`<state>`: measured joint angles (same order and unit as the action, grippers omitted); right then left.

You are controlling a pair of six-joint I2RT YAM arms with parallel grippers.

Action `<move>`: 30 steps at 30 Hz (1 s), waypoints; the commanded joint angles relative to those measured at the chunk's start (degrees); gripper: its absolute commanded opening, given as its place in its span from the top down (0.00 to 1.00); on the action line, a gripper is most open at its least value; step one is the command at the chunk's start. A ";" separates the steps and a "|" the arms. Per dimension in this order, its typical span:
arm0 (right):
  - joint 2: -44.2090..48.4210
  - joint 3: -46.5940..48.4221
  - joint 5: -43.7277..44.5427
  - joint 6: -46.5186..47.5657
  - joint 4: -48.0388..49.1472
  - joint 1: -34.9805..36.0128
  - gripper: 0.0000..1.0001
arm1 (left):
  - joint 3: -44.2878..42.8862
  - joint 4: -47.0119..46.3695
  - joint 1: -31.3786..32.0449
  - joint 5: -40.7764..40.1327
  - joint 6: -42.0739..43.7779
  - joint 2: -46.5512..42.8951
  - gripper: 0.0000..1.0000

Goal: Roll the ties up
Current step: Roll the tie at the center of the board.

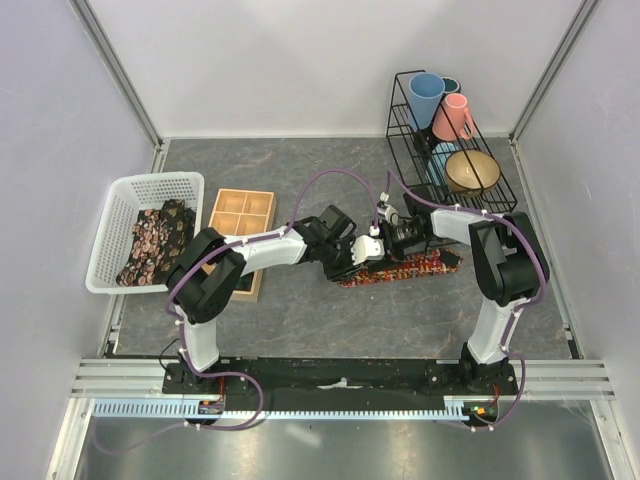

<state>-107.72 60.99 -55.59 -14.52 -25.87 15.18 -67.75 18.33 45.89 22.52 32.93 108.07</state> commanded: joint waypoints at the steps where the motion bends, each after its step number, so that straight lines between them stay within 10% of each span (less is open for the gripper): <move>1: 2.17 0.18 -1.36 0.29 1.96 -0.33 0.35 | 1.30 4.61 0.17 -2.13 2.14 -0.85 0.89; 13: -3.02 -2.02 3.11 -2.97 10.31 3.28 0.56 | 1.12 4.70 0.17 -1.87 1.35 -0.85 0.88; 18: -3.54 -2.02 7.60 1.42 6.55 3.01 1.00 | 0.77 4.61 0.17 -2.05 0.91 -0.58 0.85; 30: -5.30 -2.63 19.90 7.31 3.81 2.57 1.00 | 12.19 -17.96 -6.25 12.97 -7.96 -12.34 0.01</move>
<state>-111.02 59.44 -46.83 -12.14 -19.88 17.69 -60.55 12.45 42.28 28.29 29.91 103.11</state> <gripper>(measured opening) 0.010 0.949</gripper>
